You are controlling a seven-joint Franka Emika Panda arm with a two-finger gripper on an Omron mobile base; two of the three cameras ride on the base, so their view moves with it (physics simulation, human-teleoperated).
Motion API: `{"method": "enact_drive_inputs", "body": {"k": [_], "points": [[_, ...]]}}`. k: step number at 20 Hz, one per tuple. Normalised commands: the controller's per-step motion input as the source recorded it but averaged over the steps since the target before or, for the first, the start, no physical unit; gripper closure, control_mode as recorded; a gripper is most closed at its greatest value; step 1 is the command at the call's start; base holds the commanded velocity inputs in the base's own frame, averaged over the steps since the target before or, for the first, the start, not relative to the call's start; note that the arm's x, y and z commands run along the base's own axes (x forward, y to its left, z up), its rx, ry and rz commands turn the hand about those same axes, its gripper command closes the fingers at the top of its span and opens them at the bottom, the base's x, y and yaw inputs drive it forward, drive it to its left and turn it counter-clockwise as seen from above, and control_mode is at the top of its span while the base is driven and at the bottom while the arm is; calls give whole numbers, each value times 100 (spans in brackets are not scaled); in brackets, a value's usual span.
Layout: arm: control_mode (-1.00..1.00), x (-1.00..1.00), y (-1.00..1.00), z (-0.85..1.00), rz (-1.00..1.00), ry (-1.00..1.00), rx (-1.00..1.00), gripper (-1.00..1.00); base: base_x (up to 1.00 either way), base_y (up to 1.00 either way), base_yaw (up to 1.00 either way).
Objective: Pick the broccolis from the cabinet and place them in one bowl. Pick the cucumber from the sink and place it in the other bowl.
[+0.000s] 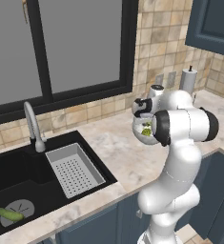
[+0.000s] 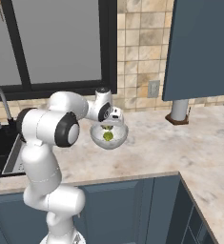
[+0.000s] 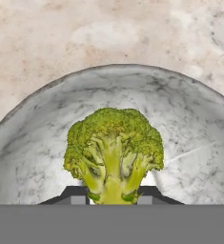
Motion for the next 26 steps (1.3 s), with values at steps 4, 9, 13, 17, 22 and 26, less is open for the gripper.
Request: {"method": "enact_drive_inputs", "body": {"k": [4, 9, 13, 17, 22, 26], "points": [[-100, 14, -9, -24, 0, 0, 0, 100, 0, 0, 0], [-100, 0, -2, -43, 0, 3, 0, 100, 0, 0, 0], [-100, 0, 0, -34, 0, 3, 0, 100, 0, 0, 0], [-100, 0, 0, -8, 0, 2, 0, 100, 0, 0, 0], [-100, 0, 0, 0, 0, 4, 0, 100, 0, 0, 0], [-100, 0, 0, 0, 0, 2, 0, -100, 0, 0, 0]]}}
